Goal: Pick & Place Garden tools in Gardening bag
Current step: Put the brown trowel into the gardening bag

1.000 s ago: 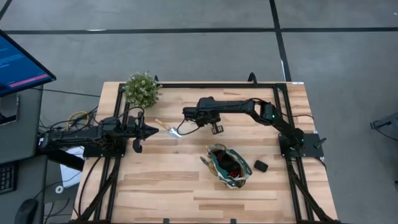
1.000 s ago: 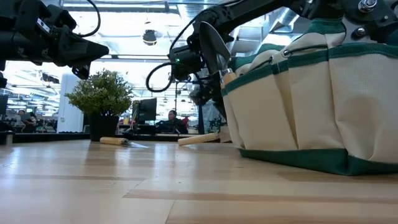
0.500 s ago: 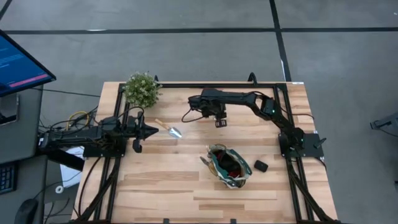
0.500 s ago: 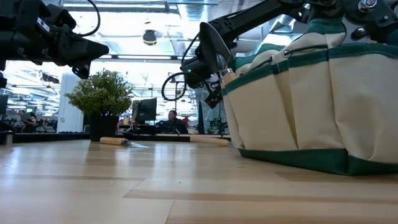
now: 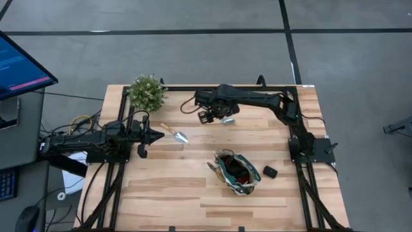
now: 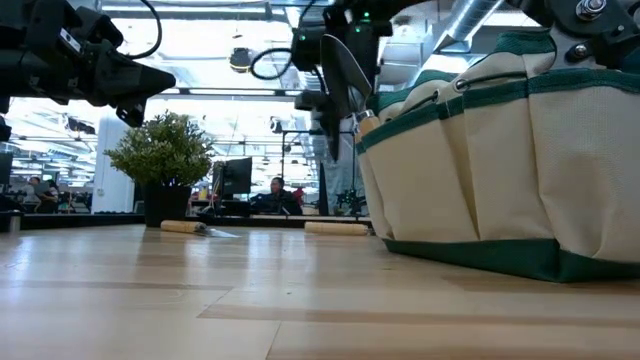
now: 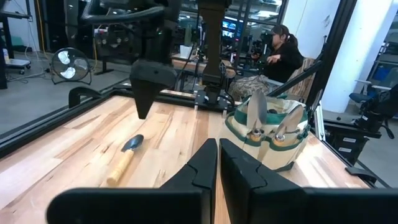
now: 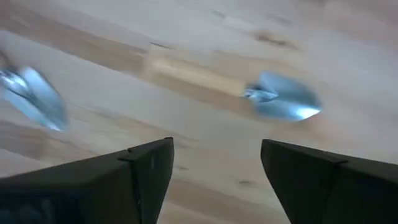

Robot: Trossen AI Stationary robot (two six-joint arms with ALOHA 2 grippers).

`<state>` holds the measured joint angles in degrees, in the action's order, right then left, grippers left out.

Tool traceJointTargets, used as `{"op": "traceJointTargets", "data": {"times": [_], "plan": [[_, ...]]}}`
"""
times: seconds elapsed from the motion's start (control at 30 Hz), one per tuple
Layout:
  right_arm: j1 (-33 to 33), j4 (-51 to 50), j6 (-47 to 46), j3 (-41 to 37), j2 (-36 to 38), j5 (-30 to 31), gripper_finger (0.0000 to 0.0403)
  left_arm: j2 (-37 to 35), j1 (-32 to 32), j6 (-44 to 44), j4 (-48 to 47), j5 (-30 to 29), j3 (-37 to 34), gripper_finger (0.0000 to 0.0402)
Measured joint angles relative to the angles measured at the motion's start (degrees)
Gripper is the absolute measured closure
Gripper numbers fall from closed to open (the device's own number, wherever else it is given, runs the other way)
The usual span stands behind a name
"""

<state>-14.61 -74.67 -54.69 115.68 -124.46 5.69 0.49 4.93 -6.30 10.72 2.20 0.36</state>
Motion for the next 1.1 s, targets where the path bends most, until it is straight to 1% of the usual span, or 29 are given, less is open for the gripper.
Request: {"op": "traceJointTargets", "data": {"times": [0.23,0.33,0.47,0.67,0.77,0.93,1.0,1.1], "plan": [[2.7,5.3,-14.0,-0.3,-0.4,0.3,0.0169,0.0,0.0,0.0,0.1,0.0,0.0,0.0384],[2.7,11.7,-21.9,-3.2,-0.4,-1.0,0.0173,0.0,0.0,0.0,0.1,0.0,0.0,0.0384],[2.0,12.8,-31.9,-4.8,-0.5,-2.6,0.0177,0.0,0.0,0.0,0.3,0.0,0.0,0.0384],[0.8,17.3,-44.8,-8.9,-0.5,-3.3,0.0177,0.0,0.0,0.0,0.3,0.0,0.0,0.0384],[0.6,22.0,-51.3,-11.8,-0.4,-5.3,0.0178,0.0,0.0,0.0,0.5,0.0,0.0,0.0384],[0.6,26.8,-58.4,-15.5,-0.4,-5.9,0.0178,0.0,0.0,0.0,0.5,0.0,0.0,0.0384],[0.5,25.8,-61.0,-16.6,-0.5,-5.9,0.0178,0.0,0.0,0.0,0.5,0.0,0.0,0.0384],[0.2,24.0,-62.7,-16.6,-0.5,-5.9,0.0178,0.0,0.0,0.0,0.5,0.0,0.0,0.0384]]}}
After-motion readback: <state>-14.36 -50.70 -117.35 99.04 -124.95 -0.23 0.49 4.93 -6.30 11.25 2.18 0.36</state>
